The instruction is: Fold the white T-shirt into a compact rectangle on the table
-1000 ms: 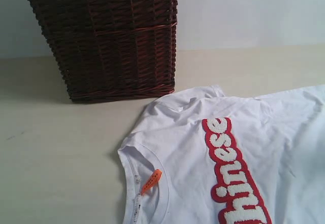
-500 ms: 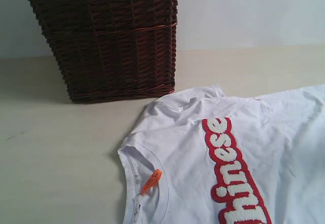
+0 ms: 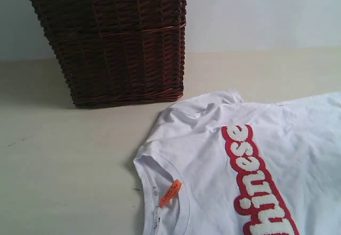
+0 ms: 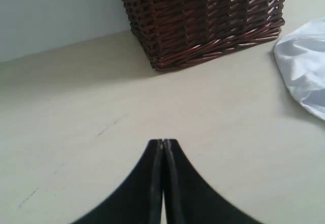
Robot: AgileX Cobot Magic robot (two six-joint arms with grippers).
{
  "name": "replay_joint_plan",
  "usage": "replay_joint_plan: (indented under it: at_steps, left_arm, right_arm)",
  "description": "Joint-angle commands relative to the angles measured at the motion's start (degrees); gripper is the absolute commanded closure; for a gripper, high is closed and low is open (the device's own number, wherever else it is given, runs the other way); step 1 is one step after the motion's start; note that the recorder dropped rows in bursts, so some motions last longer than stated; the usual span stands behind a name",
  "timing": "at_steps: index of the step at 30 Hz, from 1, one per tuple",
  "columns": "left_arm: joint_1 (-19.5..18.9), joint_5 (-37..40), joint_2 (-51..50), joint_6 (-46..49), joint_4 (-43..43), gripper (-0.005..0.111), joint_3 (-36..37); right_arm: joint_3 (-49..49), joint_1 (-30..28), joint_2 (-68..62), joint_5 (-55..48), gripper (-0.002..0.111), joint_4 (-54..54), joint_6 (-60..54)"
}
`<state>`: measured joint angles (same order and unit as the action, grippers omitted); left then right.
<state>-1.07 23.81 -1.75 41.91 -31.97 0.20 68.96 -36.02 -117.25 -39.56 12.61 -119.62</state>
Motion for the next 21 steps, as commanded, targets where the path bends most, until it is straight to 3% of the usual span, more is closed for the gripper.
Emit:
replay_joint_plan:
  at_steps: [1, 6, 8, 21]
  left_arm:
    - [-0.04, -0.53, 0.31, -0.17, 0.03, 0.107, -0.20]
    - [-0.04, -0.53, 0.31, -0.17, 0.03, 0.107, -0.20]
    - [-0.04, -0.53, 0.31, -0.17, 0.03, 0.107, -0.20]
    - [-0.04, -0.53, 0.31, -0.17, 0.03, 0.107, -0.20]
  right_arm:
    - [-0.59, -0.35, -2.34, 0.66, 0.045, 1.02, 1.33]
    - [-0.59, -0.35, -2.34, -1.24, 0.099, 1.33, 1.33]
    - [-0.59, -0.35, -2.34, -1.24, 0.108, 1.33, 1.33]
    - [-0.59, -0.35, -2.34, -6.11, 0.108, 1.19, 1.33]
